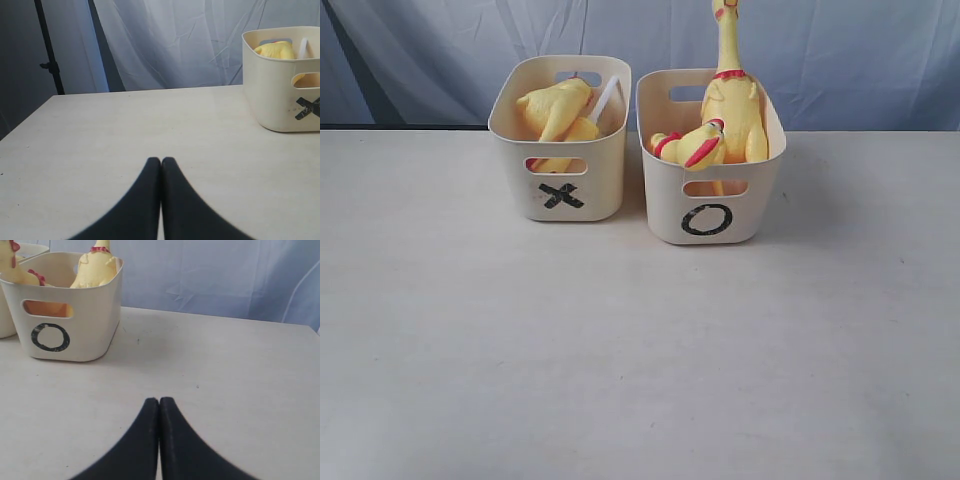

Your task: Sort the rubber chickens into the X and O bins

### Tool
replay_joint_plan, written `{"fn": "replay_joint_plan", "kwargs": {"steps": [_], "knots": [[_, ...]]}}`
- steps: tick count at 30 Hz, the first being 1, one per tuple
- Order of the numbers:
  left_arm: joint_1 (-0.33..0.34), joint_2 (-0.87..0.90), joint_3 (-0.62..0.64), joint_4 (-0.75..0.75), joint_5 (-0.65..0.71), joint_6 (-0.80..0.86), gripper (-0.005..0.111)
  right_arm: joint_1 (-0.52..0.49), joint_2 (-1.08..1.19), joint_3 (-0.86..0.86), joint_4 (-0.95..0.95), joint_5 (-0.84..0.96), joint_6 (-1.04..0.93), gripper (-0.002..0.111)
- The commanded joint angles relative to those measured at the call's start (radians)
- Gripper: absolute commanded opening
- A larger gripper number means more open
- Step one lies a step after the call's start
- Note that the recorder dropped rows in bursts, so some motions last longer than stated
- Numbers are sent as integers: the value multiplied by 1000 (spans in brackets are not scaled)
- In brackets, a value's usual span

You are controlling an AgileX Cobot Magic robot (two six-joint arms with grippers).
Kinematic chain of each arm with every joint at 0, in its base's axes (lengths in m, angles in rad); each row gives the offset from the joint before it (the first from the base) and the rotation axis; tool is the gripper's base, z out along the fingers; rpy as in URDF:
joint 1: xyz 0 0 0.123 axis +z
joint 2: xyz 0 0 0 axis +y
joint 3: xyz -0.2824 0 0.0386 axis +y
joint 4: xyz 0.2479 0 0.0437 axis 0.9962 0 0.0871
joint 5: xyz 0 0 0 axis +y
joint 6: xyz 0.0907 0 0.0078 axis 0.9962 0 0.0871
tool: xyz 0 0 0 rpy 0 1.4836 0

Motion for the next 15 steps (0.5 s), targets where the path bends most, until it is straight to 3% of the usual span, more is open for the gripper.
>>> {"fn": "replay_joint_plan", "kwargs": {"steps": [1, 15], "knots": [[-18, -5, 3, -6, 1, 1, 0, 4, -5, 5, 1, -3, -2, 0], [-36, -5, 3, -6, 1, 1, 0, 3, -5, 5, 1, -1, -2, 0]]}}
